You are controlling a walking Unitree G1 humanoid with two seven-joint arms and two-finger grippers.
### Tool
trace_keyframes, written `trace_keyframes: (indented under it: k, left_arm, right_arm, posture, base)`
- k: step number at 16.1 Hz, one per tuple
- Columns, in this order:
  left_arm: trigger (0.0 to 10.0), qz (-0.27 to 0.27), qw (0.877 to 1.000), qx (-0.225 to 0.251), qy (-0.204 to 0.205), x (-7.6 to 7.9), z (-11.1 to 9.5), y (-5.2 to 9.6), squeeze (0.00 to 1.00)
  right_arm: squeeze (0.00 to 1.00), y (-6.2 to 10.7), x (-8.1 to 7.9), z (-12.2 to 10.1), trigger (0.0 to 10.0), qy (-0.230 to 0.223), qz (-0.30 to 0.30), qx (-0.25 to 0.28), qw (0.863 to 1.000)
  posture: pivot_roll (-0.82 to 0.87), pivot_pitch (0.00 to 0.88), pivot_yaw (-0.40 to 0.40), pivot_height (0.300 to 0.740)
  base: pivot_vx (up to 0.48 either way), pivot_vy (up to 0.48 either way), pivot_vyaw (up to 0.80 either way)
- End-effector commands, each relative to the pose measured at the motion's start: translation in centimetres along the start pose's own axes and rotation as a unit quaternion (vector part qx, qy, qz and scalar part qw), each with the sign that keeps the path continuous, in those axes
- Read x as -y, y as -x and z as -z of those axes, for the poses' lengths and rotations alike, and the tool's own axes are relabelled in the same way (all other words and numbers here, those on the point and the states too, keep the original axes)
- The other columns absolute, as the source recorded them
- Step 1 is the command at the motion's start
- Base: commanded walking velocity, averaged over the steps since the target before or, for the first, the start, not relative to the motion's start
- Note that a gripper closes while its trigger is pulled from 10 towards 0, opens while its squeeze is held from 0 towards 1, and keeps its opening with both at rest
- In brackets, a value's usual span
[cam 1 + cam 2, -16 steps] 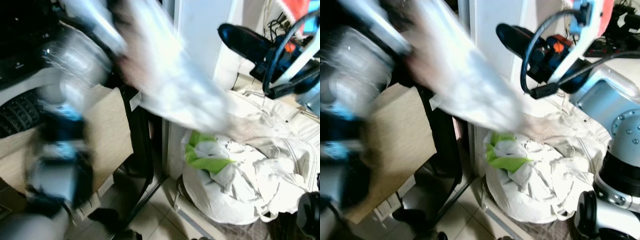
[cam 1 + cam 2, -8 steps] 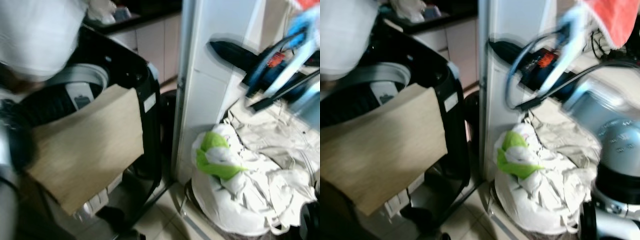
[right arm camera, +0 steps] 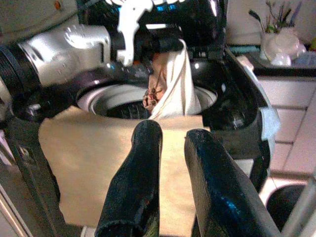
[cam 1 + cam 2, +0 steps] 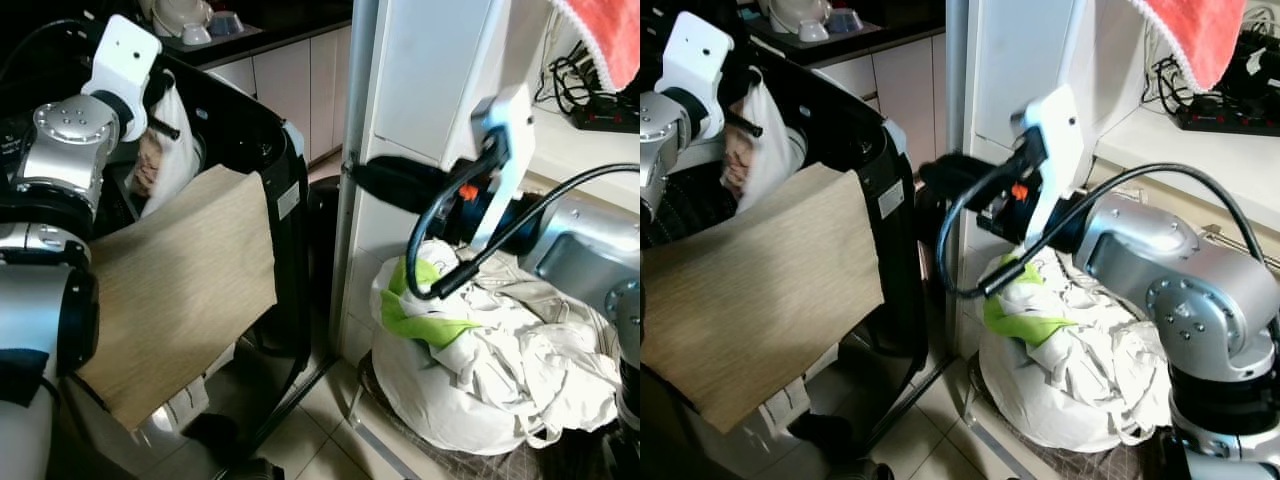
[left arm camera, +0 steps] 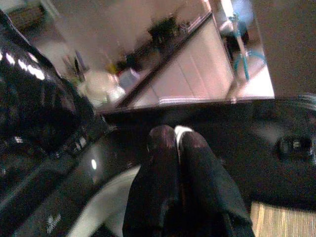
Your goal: Clothes washing
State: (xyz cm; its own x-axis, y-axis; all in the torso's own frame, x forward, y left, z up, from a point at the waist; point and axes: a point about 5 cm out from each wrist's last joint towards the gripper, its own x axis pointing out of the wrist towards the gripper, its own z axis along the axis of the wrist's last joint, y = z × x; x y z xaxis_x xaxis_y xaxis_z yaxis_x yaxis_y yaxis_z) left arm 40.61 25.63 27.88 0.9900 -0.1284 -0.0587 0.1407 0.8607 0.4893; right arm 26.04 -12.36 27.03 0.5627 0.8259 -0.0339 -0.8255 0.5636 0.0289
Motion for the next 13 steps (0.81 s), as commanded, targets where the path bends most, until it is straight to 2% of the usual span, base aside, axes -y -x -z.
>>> trace_keyframes:
  k: [1,2,3,4,6,9,10,11,12,13]
  left_arm:
    - [2.6,0.002,1.000,-0.019,-0.015,-0.8,-0.5,0.1,0.00]
    - [10.0,0.002,0.998,-0.052,-0.023,-1.0,0.2,0.3,0.00]
    - [10.0,0.023,0.998,-0.066,-0.009,-0.9,0.6,0.4,0.25]
    - [10.0,0.059,0.996,-0.067,0.016,-0.5,0.9,0.5,1.00]
    - [10.0,0.066,0.995,-0.071,0.021,-0.4,1.0,0.5,1.00]
    - [10.0,0.077,0.993,-0.087,0.031,-0.2,1.4,0.5,1.00]
    - [10.0,0.068,0.994,-0.084,0.019,-0.2,1.3,0.5,1.00]
    - [10.0,0.074,0.996,-0.044,0.016,0.3,0.5,0.2,1.00]
    - [10.0,0.101,0.993,0.012,0.053,1.6,-0.6,-0.3,0.78]
    - [10.0,0.113,0.990,0.034,0.079,2.1,-1.0,-0.4,0.00]
  right_arm:
    - [0.00,0.0,-0.4,0.1,10.0,0.019,-0.008,-0.013,1.000]
    - [0.00,0.0,-0.5,0.5,10.0,0.024,-0.010,-0.027,0.999]
    - [0.00,0.0,-0.6,0.9,10.0,0.028,-0.017,-0.040,0.999]
    - [0.00,0.1,-1.0,1.4,10.0,0.031,-0.030,-0.056,0.997]
    - [0.00,0.1,-1.1,1.6,10.0,0.033,-0.033,-0.060,0.997]
    - [0.00,0.1,0.0,2.2,10.0,0.030,0.004,-0.079,0.996]
    - [0.00,0.2,1.5,2.9,10.0,0.017,0.060,-0.093,0.994]
    - [0.00,0.5,4.0,4.1,10.0,-0.007,0.156,-0.112,0.981]
    - [1.00,1.2,6.3,5.3,10.0,-0.024,0.238,-0.125,0.963]
    - [1.00,1.5,7.0,5.7,10.0,-0.029,0.265,-0.127,0.955]
  posture:
    - [-0.08,0.000,0.058,0.740]
    - [-0.08,0.000,0.058,0.740]
    - [-0.08,0.000,0.056,0.740]
    - [-0.08,0.000,0.056,0.740]
    - [-0.07,0.000,0.052,0.740]
    - [-0.07,0.000,0.052,0.740]
    - [-0.08,0.000,0.053,0.740]
    - [-0.08,0.000,0.055,0.740]
    - [-0.08,0.000,0.055,0.740]
    - [-0.08,0.000,0.055,0.740]
  base:
    - [0.000,0.000,0.00]
    - [0.000,0.000,0.00]
    - [0.000,0.000,0.00]
    - [0.000,0.000,0.00]
    - [0.000,0.000,0.00]
    - [0.000,0.000,0.00]
    - [0.000,0.000,0.00]
    - [0.000,0.000,0.00]
    - [0.000,0.000,0.00]
    - [0.000,0.000,0.00]
